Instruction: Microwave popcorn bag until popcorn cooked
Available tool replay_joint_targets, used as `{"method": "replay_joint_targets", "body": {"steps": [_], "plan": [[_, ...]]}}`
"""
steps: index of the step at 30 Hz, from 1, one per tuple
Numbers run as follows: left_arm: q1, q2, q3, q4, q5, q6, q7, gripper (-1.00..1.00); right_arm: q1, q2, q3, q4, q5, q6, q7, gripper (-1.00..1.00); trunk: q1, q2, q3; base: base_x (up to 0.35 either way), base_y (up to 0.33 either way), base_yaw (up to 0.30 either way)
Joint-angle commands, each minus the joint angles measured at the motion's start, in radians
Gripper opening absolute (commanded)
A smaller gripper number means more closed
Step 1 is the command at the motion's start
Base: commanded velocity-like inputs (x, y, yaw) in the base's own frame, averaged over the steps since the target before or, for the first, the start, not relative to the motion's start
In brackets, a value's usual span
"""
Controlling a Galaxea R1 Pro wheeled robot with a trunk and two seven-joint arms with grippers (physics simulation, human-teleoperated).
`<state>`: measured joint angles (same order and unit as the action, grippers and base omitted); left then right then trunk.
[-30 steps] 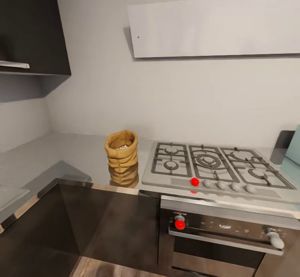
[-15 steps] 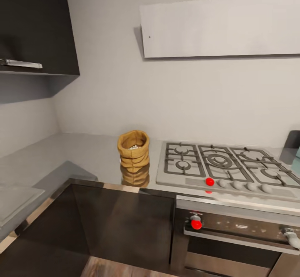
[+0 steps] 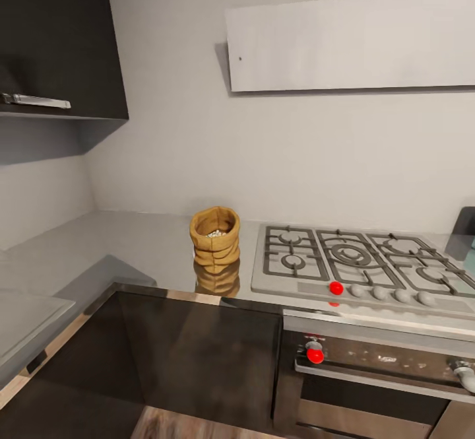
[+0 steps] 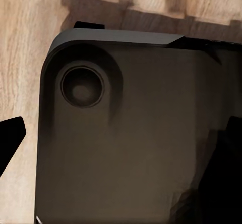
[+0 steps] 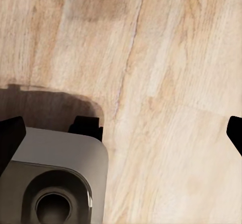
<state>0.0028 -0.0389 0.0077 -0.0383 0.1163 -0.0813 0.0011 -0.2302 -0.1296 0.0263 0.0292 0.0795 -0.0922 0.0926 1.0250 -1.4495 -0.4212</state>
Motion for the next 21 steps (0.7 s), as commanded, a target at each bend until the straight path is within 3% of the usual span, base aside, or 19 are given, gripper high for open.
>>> {"method": "replay_joint_targets", "body": {"steps": [1,4,21], "plan": [[0.0,-0.001,0.0,-0.001,0.009,-0.002,0.0,1.0,-0.001,0.0,0.002,0.003,0.008,-0.006,0.001,1.0,0.0,-0.001,-0.001,0.0,0.0,0.0],[0.0,-0.001,0.0,0.0,0.009,-0.002,0.0,1.0,-0.001,-0.001,0.001,0.003,0.008,-0.006,0.001,1.0,0.0,-0.001,-0.001,0.0,0.0,0.0],[0.0,0.001,-0.001,0.003,0.009,-0.002,0.001,1.0,-0.001,0.003,0.001,0.003,0.009,-0.01,-0.001,1.0,-0.065,0.118,0.052,0.0,0.0,0.0]]}}
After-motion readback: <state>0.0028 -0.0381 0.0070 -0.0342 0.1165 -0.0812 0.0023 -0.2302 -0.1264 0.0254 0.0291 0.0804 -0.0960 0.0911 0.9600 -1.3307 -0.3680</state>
